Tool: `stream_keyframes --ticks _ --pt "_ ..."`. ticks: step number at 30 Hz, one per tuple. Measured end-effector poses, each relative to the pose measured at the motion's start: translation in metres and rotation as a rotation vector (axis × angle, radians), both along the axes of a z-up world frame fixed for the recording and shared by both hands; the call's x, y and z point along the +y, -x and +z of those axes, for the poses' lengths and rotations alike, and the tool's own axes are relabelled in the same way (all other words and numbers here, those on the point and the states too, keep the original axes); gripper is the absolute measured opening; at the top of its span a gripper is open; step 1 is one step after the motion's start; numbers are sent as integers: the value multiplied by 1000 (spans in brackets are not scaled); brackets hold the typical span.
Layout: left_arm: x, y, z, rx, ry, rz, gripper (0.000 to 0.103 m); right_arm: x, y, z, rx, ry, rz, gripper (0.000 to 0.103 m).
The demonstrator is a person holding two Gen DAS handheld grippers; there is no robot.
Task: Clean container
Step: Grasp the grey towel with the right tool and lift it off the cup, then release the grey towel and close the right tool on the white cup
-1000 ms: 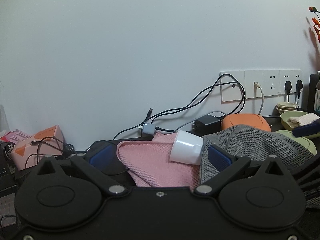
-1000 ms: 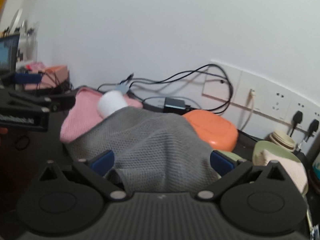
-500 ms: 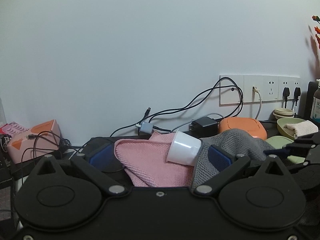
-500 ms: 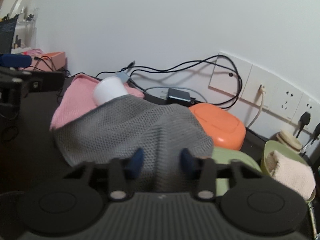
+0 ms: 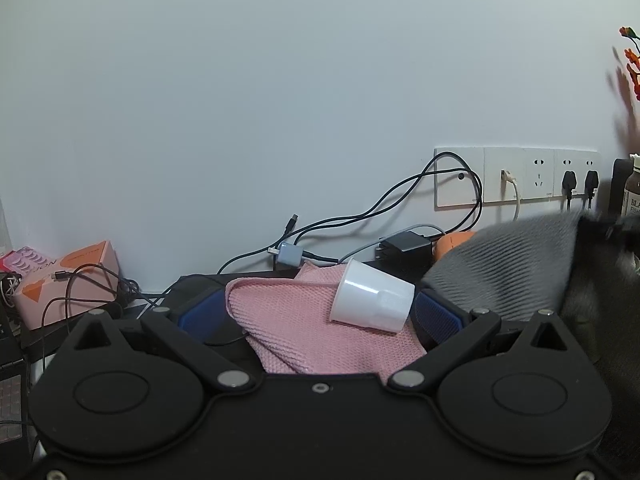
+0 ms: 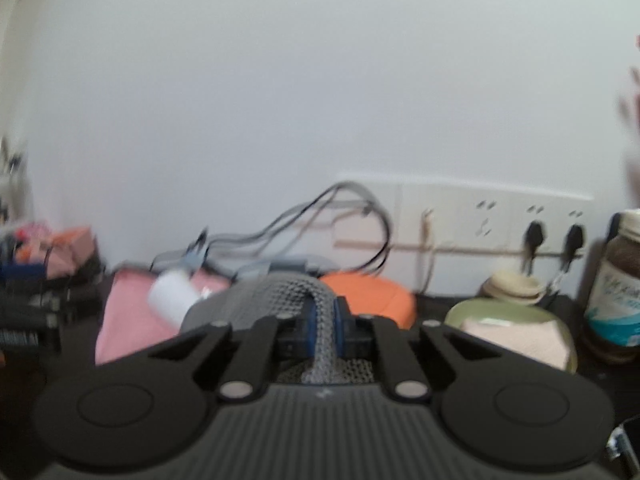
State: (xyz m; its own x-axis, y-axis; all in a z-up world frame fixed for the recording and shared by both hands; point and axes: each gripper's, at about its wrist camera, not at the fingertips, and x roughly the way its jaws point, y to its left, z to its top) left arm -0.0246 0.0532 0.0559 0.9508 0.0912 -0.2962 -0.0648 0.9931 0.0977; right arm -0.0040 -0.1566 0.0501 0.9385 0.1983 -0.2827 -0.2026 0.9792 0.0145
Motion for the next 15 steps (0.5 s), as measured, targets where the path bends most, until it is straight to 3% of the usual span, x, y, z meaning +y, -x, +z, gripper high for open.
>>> stream_keyframes --ticks 5,8,12,15 --pt "1 -1 0 5 6 1 103 -19 18 24 -156 -48 -101 9" --pt "0 -1 -1 9 4 1 103 -25 21 33 -192 -60 -123 9" --pt "-1 -2 -2 13 -8 4 103 -23 5 24 -96 -34 -87 9" --pt "2 -5 -3 24 0 15 103 -15 -14 3 26 19 -48 12"
